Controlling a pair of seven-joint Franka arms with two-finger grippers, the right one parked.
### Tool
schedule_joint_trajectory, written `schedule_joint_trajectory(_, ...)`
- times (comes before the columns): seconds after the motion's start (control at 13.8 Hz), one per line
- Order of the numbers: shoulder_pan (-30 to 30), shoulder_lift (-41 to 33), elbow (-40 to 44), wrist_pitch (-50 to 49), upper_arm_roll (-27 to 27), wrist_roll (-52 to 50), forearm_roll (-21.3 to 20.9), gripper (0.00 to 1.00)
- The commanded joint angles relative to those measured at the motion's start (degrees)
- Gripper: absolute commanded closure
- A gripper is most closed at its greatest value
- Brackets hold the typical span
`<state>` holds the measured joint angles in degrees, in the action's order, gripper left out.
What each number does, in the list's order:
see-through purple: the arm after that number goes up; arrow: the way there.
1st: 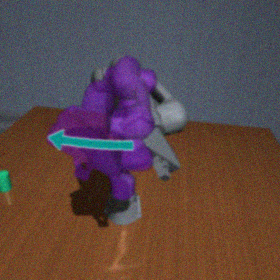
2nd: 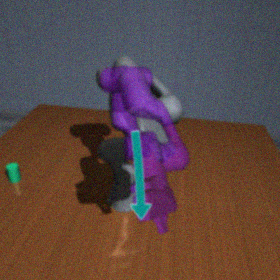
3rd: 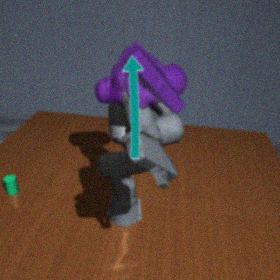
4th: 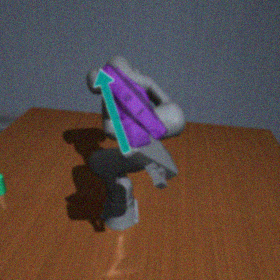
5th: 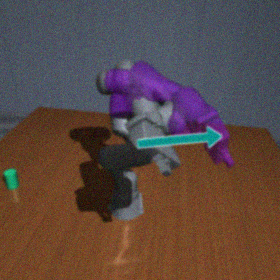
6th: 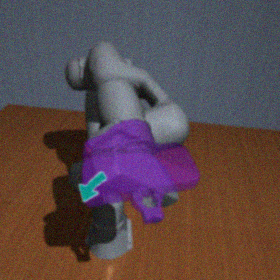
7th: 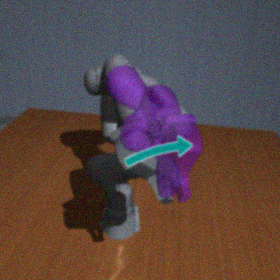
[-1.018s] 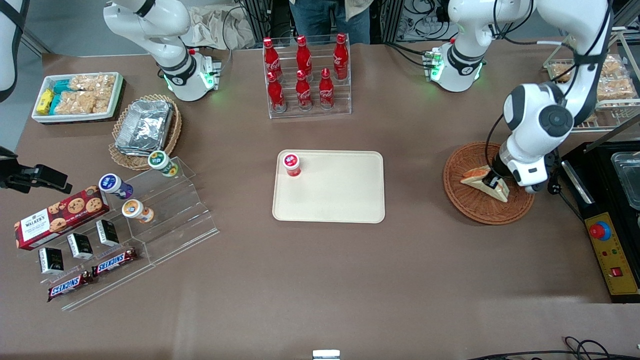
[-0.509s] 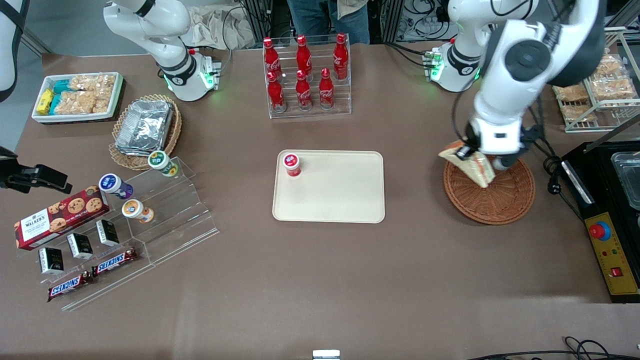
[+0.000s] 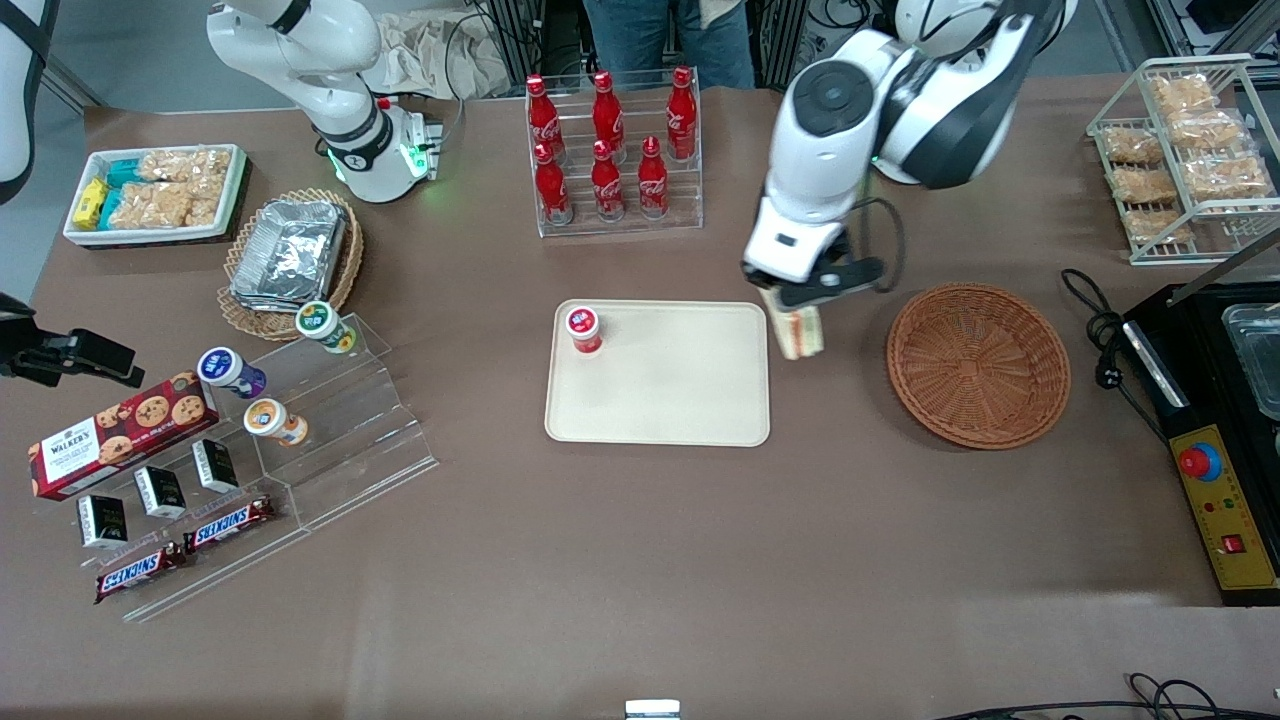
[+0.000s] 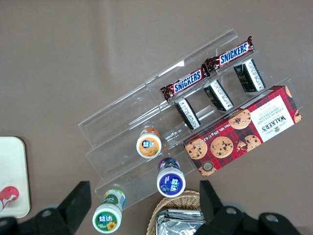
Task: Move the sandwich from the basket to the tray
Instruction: 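Lift the sandwich and carry it with the left gripper to the tray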
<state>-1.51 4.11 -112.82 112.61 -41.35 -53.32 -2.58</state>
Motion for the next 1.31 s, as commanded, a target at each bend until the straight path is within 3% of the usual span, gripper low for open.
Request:
schedule_joint_trajectory(0.0,-0.34,7.21,0.77,3.13,-1.45,5.24,0.74,1.0)
schedule_joint_trajectory(0.36,1.14,11.87,-10.39,19.39,-1.54,13.6,-1.1,1.0)
schedule_joint_trajectory(0.58,2.56,16.88,-10.31,19.58,-1.1,10.1,-8.29,1.0)
schedule_joint_trajectory(0.8,2.48,19.26,-10.22,19.67,-0.93,5.79,-12.08,1.0)
schedule_joint_trajectory(1.02,2.39,21.9,-9.7,19.85,-0.93,-1.33,-19.54,1.0)
schedule_joint_trajectory(1.24,2.21,24.19,-8.55,19.93,-0.32,-2.4,-22.73,1.0)
